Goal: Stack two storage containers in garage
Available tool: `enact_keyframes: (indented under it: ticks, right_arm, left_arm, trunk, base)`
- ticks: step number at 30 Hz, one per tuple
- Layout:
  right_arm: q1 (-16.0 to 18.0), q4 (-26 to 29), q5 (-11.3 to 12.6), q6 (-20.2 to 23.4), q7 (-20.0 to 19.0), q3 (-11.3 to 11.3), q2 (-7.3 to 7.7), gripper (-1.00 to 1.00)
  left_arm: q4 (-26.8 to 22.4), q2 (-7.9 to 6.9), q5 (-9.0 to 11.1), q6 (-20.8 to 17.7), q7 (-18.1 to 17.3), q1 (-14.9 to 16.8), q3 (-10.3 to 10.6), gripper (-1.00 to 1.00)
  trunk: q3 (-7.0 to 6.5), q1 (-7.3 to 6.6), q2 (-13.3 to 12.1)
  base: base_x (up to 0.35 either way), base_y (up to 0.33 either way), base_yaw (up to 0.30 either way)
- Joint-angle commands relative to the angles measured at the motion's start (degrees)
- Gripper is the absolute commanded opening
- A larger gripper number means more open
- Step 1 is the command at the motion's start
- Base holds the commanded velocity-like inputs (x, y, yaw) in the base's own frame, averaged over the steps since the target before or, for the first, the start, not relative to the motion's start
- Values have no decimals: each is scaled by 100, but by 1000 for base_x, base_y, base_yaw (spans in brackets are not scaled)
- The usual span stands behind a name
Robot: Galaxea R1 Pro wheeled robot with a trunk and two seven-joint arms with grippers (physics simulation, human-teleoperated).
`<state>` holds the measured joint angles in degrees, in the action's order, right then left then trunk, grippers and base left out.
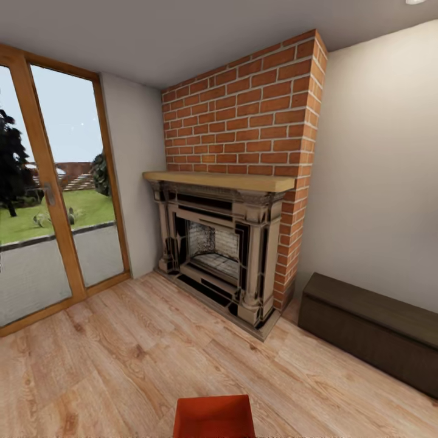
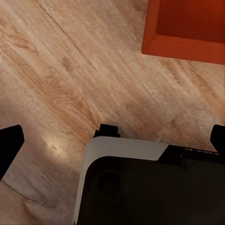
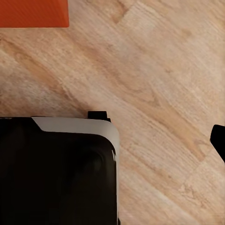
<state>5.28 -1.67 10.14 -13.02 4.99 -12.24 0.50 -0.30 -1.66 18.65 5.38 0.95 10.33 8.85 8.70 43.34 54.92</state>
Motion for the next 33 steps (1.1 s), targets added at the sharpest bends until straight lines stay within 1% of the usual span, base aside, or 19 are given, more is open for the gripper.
enact_keyframes:
  ticks: [1, 8, 33]
  right_arm:
    - [8, -18, 58, -34, 2, -44, -7, 100]
    - [8, -18, 92, -34, 2, 7, 10, 100]
    - [8, -18, 103, -43, 4, 12, 11, 100]
  left_arm:
    - [3, 3, 43, 16, 10, 4, 52, 100]
    - [3, 2, 42, 16, 10, 4, 56, 100]
    - [3, 2, 42, 16, 10, 4, 56, 100]
  trunk:
    - [18, 1, 6]
    - [82, 1, 6]
    - [306, 1, 6]
  base:
    - [0, 0, 66]
    - [0, 0, 39]
    - [0, 0, 1]
